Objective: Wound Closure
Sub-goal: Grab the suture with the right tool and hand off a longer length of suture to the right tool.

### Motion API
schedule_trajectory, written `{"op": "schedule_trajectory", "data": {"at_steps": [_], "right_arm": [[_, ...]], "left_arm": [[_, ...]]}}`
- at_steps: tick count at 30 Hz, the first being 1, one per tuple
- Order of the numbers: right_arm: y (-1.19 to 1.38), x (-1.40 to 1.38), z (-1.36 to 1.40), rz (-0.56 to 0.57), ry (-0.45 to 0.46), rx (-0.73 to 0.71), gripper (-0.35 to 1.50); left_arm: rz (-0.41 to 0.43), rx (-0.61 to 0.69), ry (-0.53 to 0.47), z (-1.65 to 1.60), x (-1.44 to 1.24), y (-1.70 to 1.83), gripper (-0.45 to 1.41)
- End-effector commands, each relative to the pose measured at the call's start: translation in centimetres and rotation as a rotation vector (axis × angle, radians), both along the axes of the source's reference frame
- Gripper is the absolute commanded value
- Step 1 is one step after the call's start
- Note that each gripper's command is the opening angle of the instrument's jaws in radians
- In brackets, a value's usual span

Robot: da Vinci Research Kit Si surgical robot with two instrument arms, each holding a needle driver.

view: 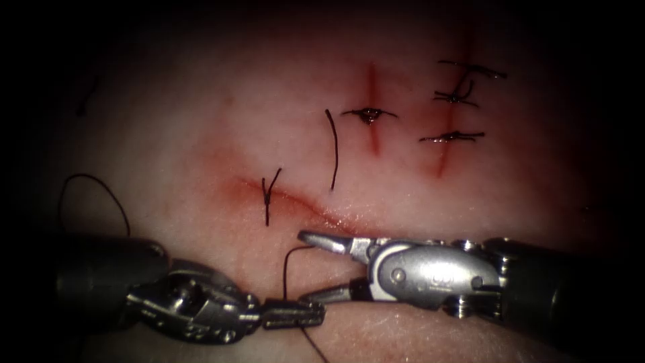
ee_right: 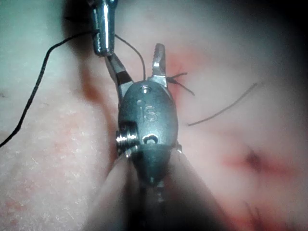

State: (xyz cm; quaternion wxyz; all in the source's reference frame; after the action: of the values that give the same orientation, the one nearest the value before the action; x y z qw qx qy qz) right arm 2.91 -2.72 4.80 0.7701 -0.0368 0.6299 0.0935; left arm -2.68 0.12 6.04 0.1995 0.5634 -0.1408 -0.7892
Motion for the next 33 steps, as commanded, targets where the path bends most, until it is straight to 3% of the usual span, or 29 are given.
{"op": "schedule_trajectory", "data": {"at_steps": [1, 9, 16, 17, 19, 26, 27, 28, 29, 30, 33], "right_arm": [[-0.02, 0.14, 0.07, -0.006, 0.004, -0.017, 1.11], [-0.06, 0.29, 0.14, -0.023, -0.005, -0.078, 1.01], [0.02, 0.37, 0.12, -0.025, 0.015, -0.156, 1.05], [0.02, 0.39, 0.13, -0.026, 0.016, -0.157, 0.78], [0.00, 0.38, 0.13, -0.038, 0.014, -0.161, -0.32], [-0.02, 0.33, 0.13, -0.025, -0.043, -0.148, -0.35], [-0.01, 0.32, 0.14, -0.027, -0.058, -0.132, -0.35], [-0.01, 0.31, 0.15, -0.028, -0.068, -0.124, -0.35], [-0.01, 0.31, 0.15, -0.028, -0.068, -0.124, -0.35], [0.03, 0.31, 0.20, -0.031, -0.095, -0.087, -0.35], [0.14, 0.29, 0.31, -0.015, -0.131, -0.038, -0.35]], "left_arm": [[0.005, 0.000, 0.003, 0.06, -0.05, -0.03, -0.45], [0.012, 0.004, 0.012, 0.02, -0.05, -0.04, -0.45], [0.019, 0.000, 0.016, 0.01, -0.05, -0.04, -0.45], [0.019, 0.000, 0.016, 0.01, -0.05, -0.04, -0.45], [0.019, 0.000, 0.016, 0.01, -0.05, -0.04, -0.45], [0.018, 0.006, 0.015, 0.01, -0.04, -0.03, -0.45], [0.010, 0.005, 0.010, 0.01, -0.05, -0.02, 0.17], [0.000, 0.003, 0.004, 0.01, -0.06, -0.02, 0.42], [0.000, 0.003, 0.004, 0.01, -0.06, -0.02, 0.42], [-0.034, -0.007, -0.014, 0.02, -0.07, -0.01, 0.66], [-0.074, 0.028, -0.036, 0.06, -0.11, -0.02, 0.81]]}}
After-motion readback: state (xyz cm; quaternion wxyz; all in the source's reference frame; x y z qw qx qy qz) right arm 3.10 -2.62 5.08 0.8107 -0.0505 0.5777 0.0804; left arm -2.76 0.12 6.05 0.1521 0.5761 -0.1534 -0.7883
